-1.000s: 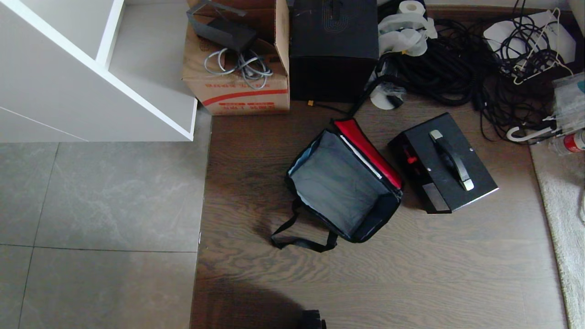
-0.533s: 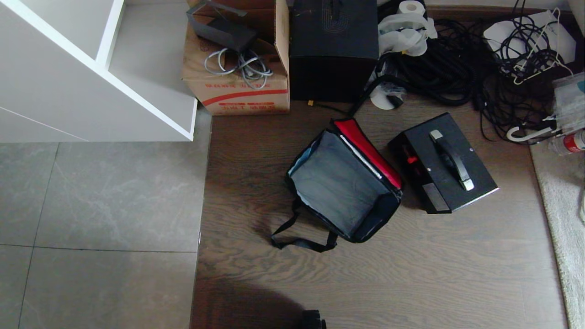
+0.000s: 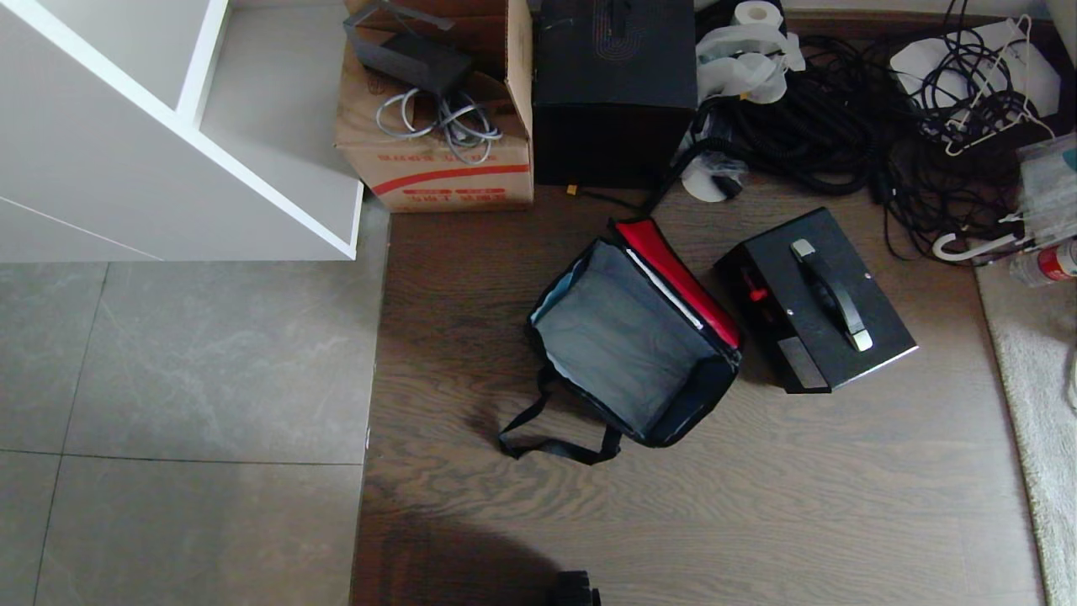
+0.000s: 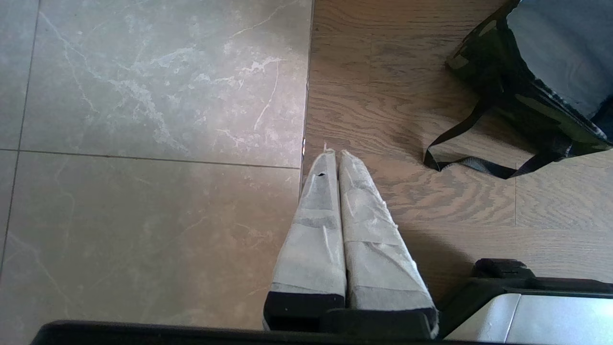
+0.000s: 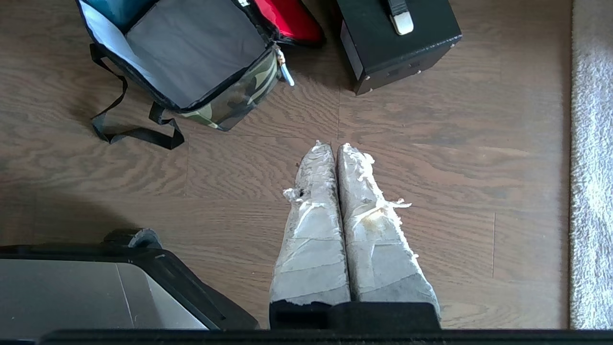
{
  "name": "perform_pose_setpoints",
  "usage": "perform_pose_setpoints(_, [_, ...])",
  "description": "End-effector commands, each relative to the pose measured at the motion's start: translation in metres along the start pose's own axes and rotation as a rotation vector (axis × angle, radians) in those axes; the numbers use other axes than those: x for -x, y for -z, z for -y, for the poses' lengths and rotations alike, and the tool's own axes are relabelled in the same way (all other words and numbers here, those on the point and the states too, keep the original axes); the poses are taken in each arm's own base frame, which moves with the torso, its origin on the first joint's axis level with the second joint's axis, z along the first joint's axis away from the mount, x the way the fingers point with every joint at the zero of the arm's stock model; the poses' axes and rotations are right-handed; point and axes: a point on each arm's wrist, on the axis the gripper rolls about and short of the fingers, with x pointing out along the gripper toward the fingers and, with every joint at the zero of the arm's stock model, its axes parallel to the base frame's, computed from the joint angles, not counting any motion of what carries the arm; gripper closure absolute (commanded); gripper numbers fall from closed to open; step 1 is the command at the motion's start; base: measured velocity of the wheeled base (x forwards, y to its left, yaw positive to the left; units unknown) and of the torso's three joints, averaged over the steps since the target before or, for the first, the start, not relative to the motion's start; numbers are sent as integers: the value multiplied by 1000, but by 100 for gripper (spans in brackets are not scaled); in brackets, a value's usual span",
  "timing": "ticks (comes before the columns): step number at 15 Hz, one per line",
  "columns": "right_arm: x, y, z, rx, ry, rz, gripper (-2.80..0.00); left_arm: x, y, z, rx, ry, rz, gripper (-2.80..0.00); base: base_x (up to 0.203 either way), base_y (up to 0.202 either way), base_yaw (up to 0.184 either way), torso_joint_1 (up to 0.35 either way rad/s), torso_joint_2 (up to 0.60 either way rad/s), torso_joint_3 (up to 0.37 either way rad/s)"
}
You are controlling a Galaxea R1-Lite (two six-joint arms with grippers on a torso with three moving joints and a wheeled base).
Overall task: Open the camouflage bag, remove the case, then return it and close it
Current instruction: Grip the handle again
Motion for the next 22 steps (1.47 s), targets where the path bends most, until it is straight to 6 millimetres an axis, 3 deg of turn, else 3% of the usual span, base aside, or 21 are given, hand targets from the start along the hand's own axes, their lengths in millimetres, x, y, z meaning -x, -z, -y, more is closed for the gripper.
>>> perform_pose_setpoints(1, [0, 0, 0, 0, -1, -5, 0, 0, 0, 0, 0, 0, -1, 0, 0, 0, 0, 0, 0, 0])
perform_pose_setpoints(22, [0, 0, 0, 13, -5, -1, 0, 0, 0, 0, 0, 0, -1, 0, 0, 0, 0, 0, 0, 0])
